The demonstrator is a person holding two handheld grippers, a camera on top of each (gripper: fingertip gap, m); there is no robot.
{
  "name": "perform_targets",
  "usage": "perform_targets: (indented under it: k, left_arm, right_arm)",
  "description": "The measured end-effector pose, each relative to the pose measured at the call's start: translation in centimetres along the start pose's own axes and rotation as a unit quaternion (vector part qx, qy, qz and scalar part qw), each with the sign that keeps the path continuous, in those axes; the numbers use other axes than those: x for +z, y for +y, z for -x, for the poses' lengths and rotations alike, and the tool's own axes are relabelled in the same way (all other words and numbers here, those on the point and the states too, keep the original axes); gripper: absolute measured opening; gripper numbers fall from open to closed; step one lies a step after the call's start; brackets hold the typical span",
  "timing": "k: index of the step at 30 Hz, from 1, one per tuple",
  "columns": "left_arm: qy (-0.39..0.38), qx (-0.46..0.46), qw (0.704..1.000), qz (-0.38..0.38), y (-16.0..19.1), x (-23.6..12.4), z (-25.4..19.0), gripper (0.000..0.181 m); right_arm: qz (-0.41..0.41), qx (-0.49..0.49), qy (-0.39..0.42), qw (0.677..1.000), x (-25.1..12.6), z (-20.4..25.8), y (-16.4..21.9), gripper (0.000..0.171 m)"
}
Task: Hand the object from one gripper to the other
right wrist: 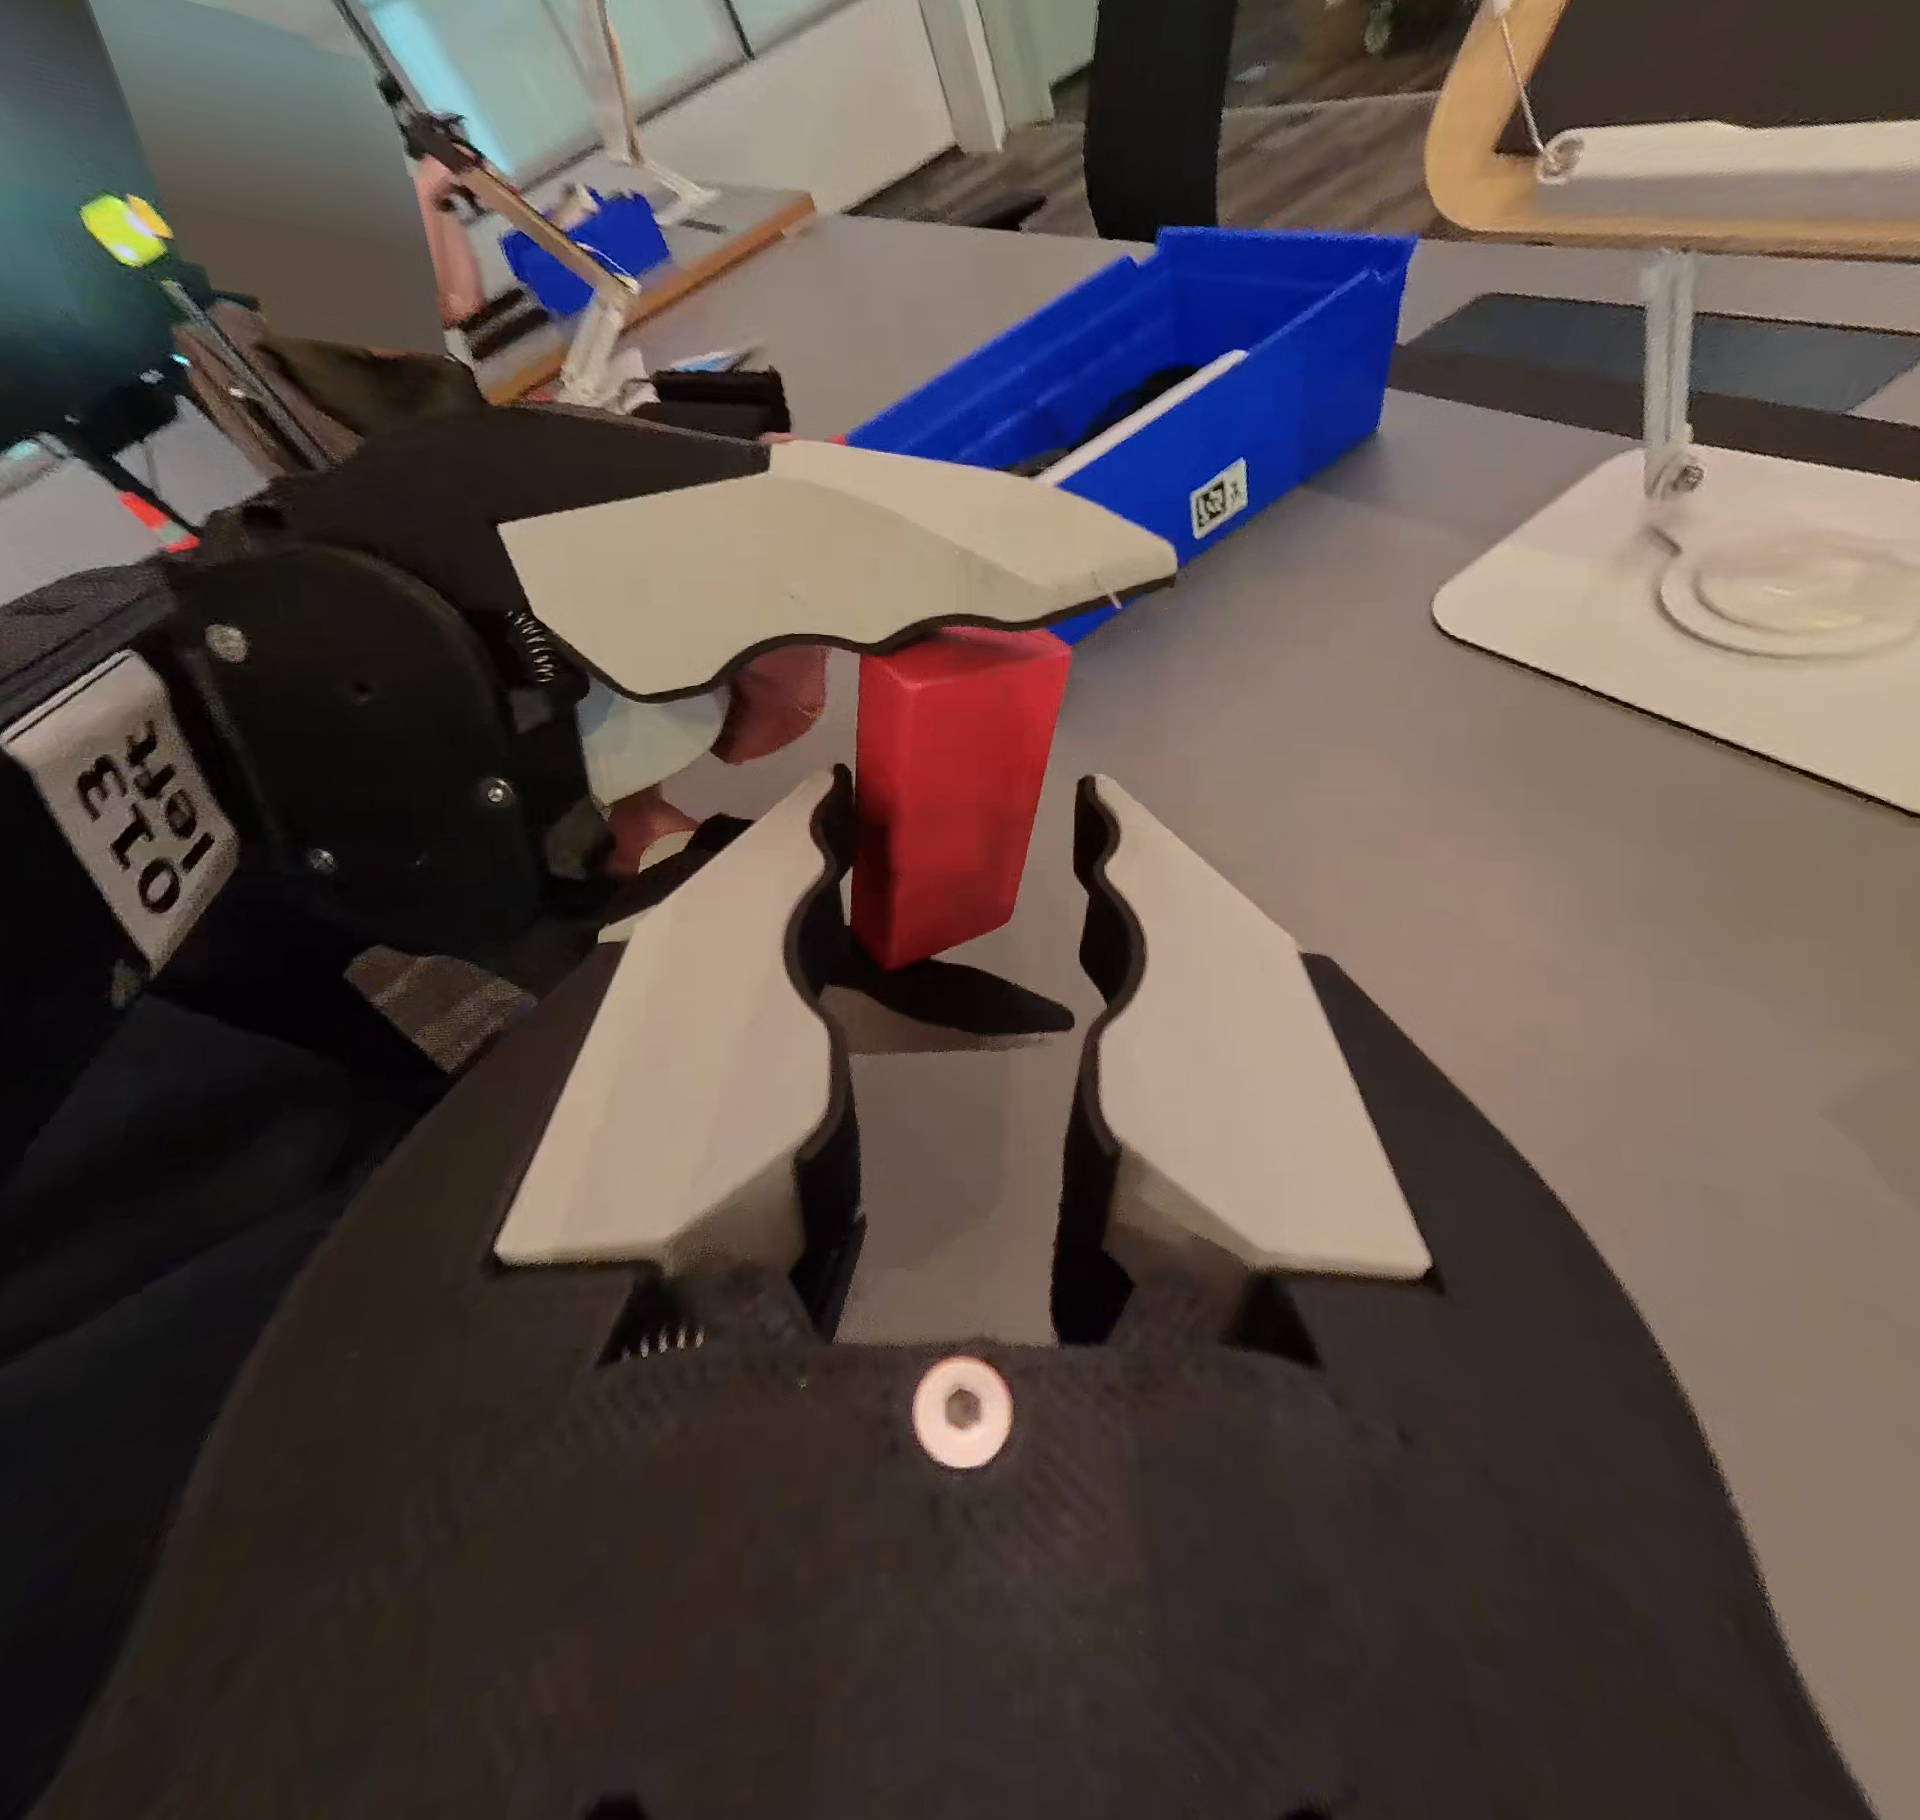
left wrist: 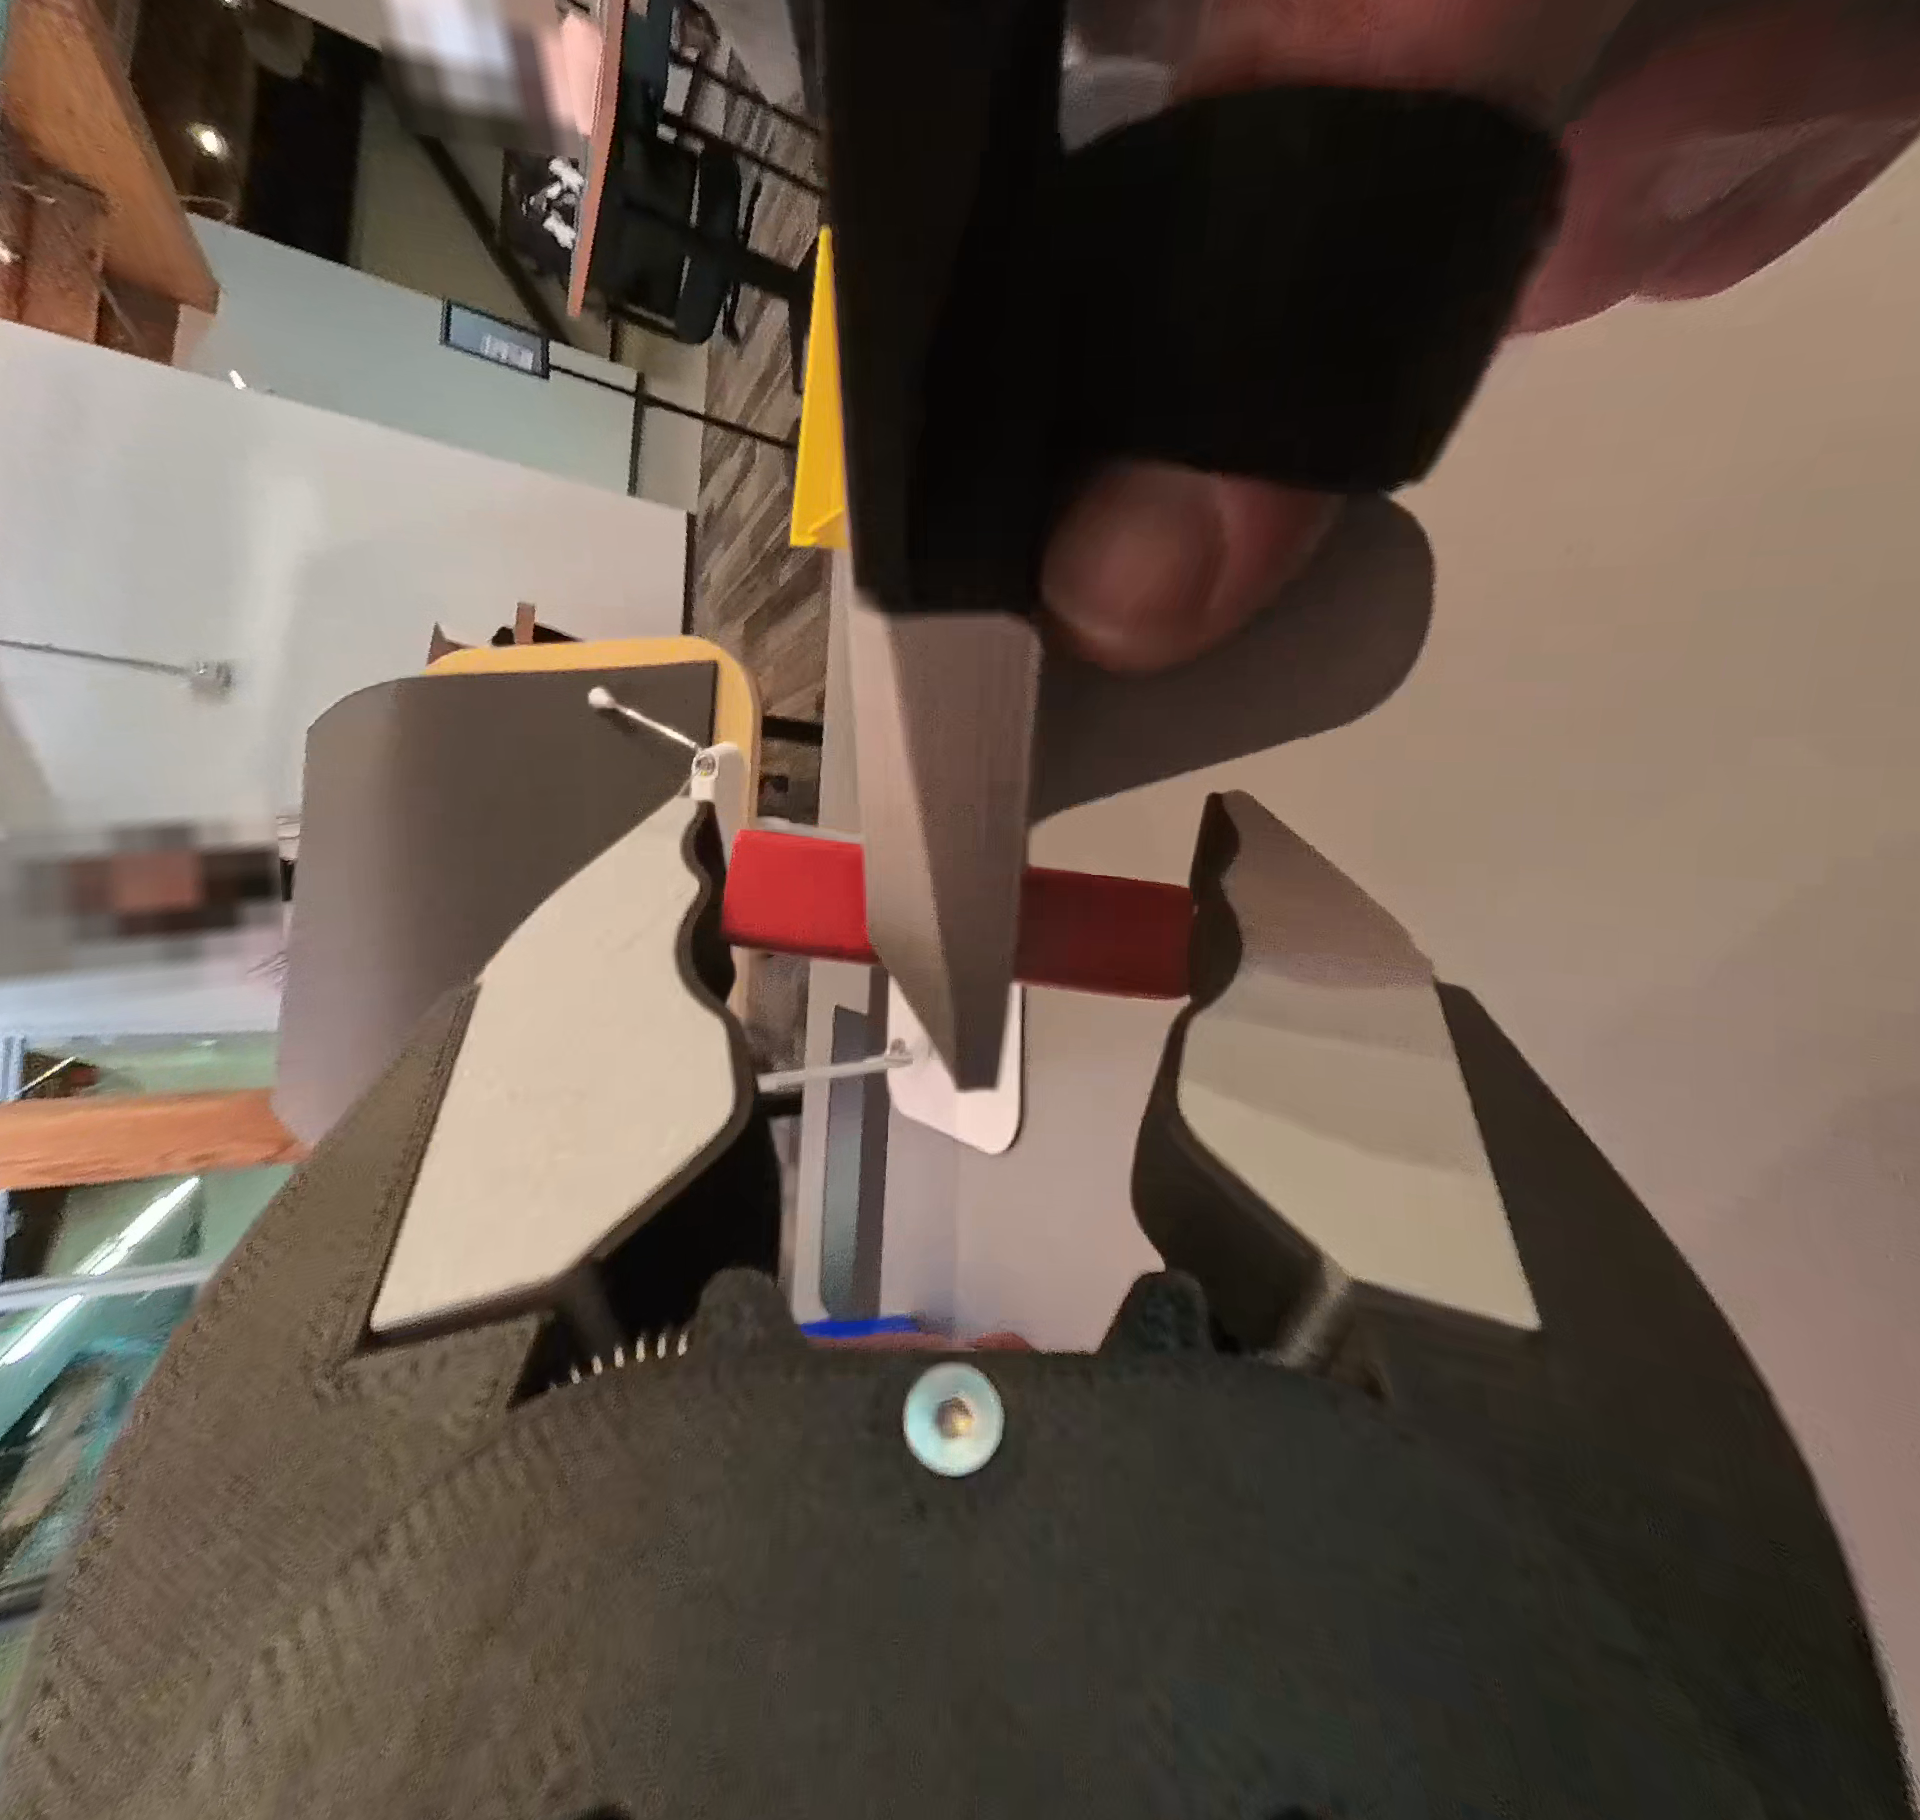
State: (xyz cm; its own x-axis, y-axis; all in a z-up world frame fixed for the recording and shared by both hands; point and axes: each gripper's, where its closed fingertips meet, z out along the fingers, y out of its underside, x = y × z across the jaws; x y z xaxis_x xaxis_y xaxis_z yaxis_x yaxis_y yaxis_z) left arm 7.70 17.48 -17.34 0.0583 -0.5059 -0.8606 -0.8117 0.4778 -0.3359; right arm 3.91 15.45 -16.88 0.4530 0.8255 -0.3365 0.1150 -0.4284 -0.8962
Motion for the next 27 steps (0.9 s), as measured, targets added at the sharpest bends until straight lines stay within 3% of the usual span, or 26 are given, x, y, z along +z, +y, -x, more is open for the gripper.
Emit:
perform_targets:
  k: [3, 10, 12, 16, 22, 27]
  left_arm:
    - [-0.015, 0.006, 0.999, 0.030, 0.6, 0.4, 0.1, 0.085]
    - [-0.030, 0.014, 0.996, 0.085, 1.5, 1.0, -0.3, 0.085]
    - [-0.023, 0.020, 0.996, 0.089, 1.5, 1.2, -0.8, 0.085]
    - [-0.026, 0.017, 0.995, 0.094, 1.4, 1.5, -1.1, 0.085]
    - [-0.021, 0.002, 0.999, 0.043, 0.3, 1.1, -0.8, 0.084]
    - [-0.004, -0.056, 0.998, -0.025, -0.2, 0.3, 0.7, 0.093]
  right_arm:
    - [0.006, -0.018, 0.024, 1.000, 0.3, -0.2, 0.2, 0.031]
    - [0.023, -0.014, 0.048, 0.998, 1.5, -0.6, 1.1, 0.037]
    - [0.035, -0.026, 0.067, 0.997, 1.6, -1.1, 1.5, 0.025]
    - [0.040, -0.034, 0.076, 0.996, 1.7, -1.2, 1.8, 0.019]
    - [0.005, 0.002, 0.010, 1.000, 1.1, -0.7, 1.0, 0.014]
    - [-0.063, 0.051, -0.081, 0.993, -0.8, -0.6, -0.5, 0.014]
